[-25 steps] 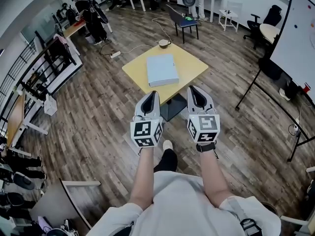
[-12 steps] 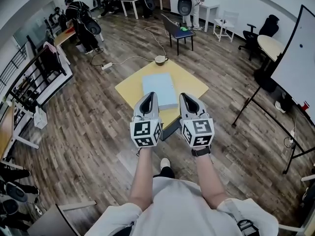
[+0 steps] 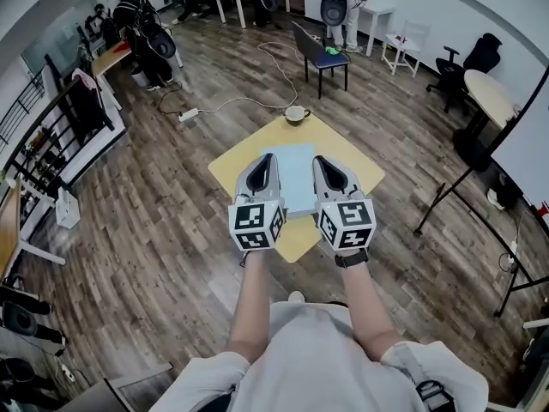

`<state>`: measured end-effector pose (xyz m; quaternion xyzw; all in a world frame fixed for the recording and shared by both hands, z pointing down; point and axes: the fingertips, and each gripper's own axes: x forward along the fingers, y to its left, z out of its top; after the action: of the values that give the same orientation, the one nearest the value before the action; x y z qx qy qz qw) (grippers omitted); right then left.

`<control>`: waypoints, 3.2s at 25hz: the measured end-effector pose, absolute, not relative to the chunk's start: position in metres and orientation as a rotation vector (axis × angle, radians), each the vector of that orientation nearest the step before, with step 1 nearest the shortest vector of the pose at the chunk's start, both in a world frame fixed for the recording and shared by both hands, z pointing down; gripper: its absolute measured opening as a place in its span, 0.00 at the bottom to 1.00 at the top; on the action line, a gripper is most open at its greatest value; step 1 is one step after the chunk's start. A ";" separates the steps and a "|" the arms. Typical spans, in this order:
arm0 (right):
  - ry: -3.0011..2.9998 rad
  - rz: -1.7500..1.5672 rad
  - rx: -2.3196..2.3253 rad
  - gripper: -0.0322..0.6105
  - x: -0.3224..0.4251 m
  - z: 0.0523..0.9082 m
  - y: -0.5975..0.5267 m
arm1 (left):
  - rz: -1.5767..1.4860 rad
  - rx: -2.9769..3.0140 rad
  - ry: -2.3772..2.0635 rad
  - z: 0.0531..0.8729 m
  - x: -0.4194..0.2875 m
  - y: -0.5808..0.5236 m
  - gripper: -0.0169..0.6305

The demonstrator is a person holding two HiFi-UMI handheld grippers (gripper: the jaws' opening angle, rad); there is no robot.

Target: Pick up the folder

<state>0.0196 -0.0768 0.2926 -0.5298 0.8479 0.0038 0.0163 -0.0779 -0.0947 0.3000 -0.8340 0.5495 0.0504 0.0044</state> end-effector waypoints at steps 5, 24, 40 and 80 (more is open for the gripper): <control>2.678 -0.037 -1.655 0.07 0.003 0.314 -0.107 | 0.125 -2.677 1.775 0.330 -0.095 -0.126 0.04; 2.692 -0.210 -1.760 0.07 0.037 0.379 -0.253 | -0.130 -2.702 1.889 0.394 -0.100 -0.243 0.04; 2.828 -0.539 -1.762 0.07 0.037 0.502 -0.331 | -0.396 -2.829 2.078 0.514 -0.110 -0.316 0.05; 2.748 -1.531 -1.665 0.55 0.065 0.712 -0.340 | -0.802 -3.289 2.262 0.706 -0.115 -0.309 0.68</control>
<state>0.0648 -0.3398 0.7119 -0.4577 0.7554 -0.4208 -0.2071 -0.1150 -0.3094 0.7065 -0.7220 0.4965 -0.1761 -0.4485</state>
